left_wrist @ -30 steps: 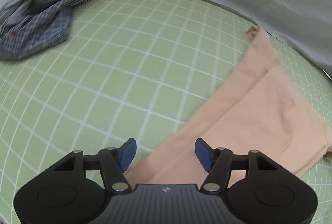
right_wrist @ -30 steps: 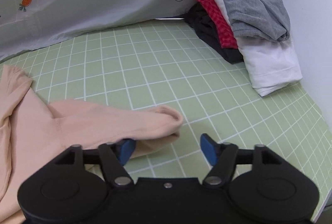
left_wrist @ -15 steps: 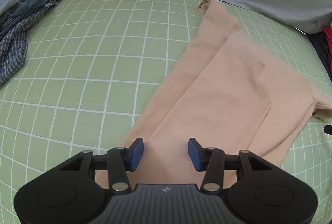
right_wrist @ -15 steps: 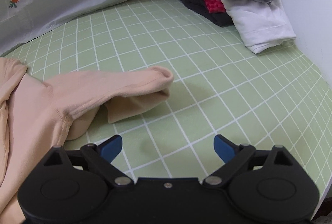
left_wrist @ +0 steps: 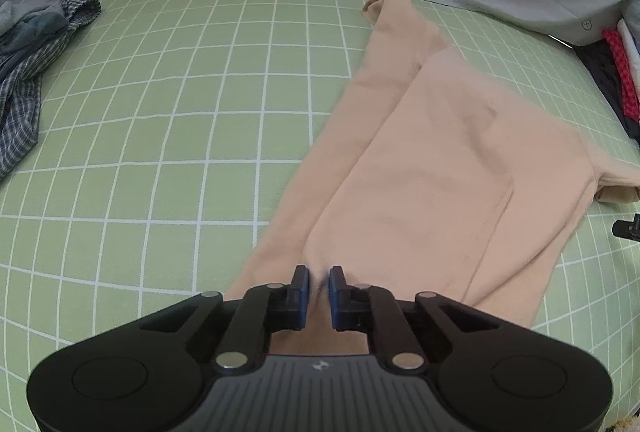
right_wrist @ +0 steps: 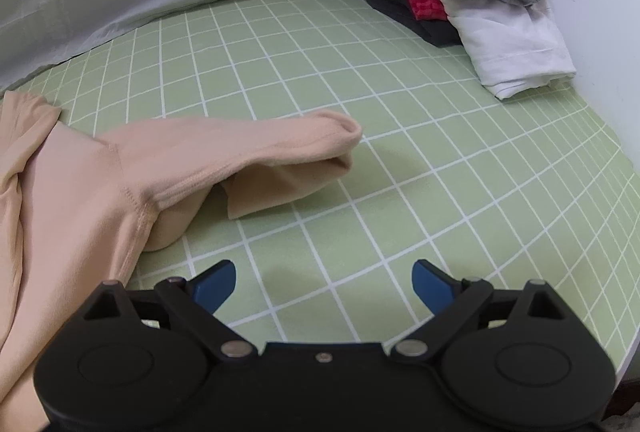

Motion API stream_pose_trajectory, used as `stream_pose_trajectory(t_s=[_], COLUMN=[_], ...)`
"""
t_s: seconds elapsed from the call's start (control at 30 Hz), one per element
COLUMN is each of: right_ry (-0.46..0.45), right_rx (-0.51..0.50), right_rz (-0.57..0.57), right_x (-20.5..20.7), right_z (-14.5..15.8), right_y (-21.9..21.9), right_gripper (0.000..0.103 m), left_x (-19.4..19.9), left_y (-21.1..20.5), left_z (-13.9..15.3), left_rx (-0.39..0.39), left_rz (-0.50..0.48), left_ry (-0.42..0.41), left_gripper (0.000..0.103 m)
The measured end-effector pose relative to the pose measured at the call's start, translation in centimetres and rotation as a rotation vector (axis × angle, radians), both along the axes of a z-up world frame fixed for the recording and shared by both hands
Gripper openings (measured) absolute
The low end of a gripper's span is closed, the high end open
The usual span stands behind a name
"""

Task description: Fold clothes

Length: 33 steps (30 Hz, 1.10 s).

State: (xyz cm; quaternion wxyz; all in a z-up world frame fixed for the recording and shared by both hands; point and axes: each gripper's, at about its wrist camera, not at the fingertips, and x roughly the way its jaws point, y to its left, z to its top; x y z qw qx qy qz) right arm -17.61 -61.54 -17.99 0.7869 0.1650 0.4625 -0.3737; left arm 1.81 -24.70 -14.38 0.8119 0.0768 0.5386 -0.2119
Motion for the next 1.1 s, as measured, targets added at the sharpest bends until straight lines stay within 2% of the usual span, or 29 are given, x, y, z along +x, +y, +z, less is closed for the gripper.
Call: stream_pose_trajectory(t_s=[0.2,0.37,0.53,0.67,0.73,0.87,0.93,1.03,1.07,1.1], right_ry=[0.007,0.032,0.04,0.04,0.039,0.023,-0.007,-0.04,-0.048,-0.054], right_rx=[-0.021,-0.014,-0.006,-0.005,-0.006,0.003,0.022,0.029,0.024,0.02], right_rz=[0.038,0.048,0.051,0.043,0.036,0.017,0.001,-0.001,0.002,0.001], right_x=[0.4,0.4,0.6,0.5,0.4,0.1,-0.2,0.0,0.1,0.3], right_z=[0.4,0.0,-0.3,-0.2,-0.2,-0.1,-0.1,0.1,0.2,0.3], right_y=[0.4,0.5,0.6,0.6,0.5,0.2,0.0,0.1,0.1,0.1], right_gripper=[0.096,0.096,0.096,0.096,0.096,0.096,0.096,0.096,0.096,0.096], left_x=[0.7,2.2,5.2,8.4,9.6,8.4,7.7,6.7,6.4,6.1], left_y=[1.7,3.7,6.7,10.8,13.6,13.5,13.3,13.1,13.0,12.9], left_z=[1.9,5.5,7.9,8.6,8.8,7.5,6.8,5.7,5.4,5.1], left_rx=[-0.088,-0.112,-0.074,0.01,0.025,0.01,0.001,-0.011,-0.016,-0.02], left_rz=[0.082,0.171,0.276,0.415,0.511,0.524,0.526,0.529,0.53,0.531], left_ry=[-0.028,-0.14,-0.254,-0.326,-0.34,-0.274,-0.24,-0.188,-0.171,-0.153], left_gripper=[0.004,0.004,0.004,0.004,0.004,0.005,0.008,0.03,0.042,0.049])
